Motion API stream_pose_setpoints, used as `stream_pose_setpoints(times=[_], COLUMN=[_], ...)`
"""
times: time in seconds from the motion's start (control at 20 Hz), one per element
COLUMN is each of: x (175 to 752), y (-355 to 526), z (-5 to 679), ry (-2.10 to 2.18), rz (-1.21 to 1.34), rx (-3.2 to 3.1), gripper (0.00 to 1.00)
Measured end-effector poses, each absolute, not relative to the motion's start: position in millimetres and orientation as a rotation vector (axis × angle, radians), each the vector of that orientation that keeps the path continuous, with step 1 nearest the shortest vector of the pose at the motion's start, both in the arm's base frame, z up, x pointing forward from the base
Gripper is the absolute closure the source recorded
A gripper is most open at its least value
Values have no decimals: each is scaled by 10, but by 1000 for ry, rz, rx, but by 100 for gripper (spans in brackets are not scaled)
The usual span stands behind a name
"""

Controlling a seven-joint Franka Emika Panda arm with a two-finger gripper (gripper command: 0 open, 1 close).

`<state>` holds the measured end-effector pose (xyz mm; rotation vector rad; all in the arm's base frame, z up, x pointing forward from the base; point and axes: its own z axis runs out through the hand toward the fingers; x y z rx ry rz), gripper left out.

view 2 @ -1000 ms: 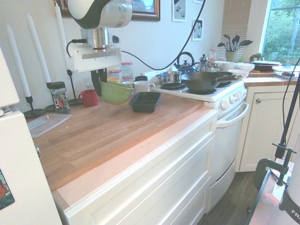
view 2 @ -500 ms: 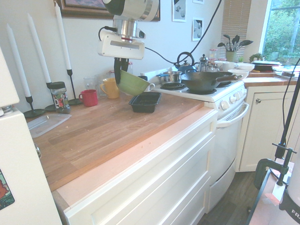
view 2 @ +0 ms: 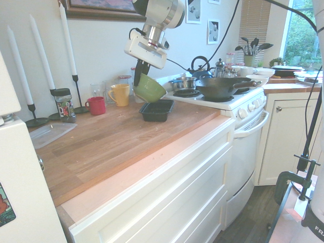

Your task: Pour the cereal into the box

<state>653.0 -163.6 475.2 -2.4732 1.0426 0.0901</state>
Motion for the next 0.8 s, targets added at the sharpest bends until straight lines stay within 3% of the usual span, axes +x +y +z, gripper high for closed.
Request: stream_pose_setpoints(times=[0.8], x=[6695], y=[-2691], z=[4157], ry=[804], rz=[227], rx=[-2057], gripper=[100])
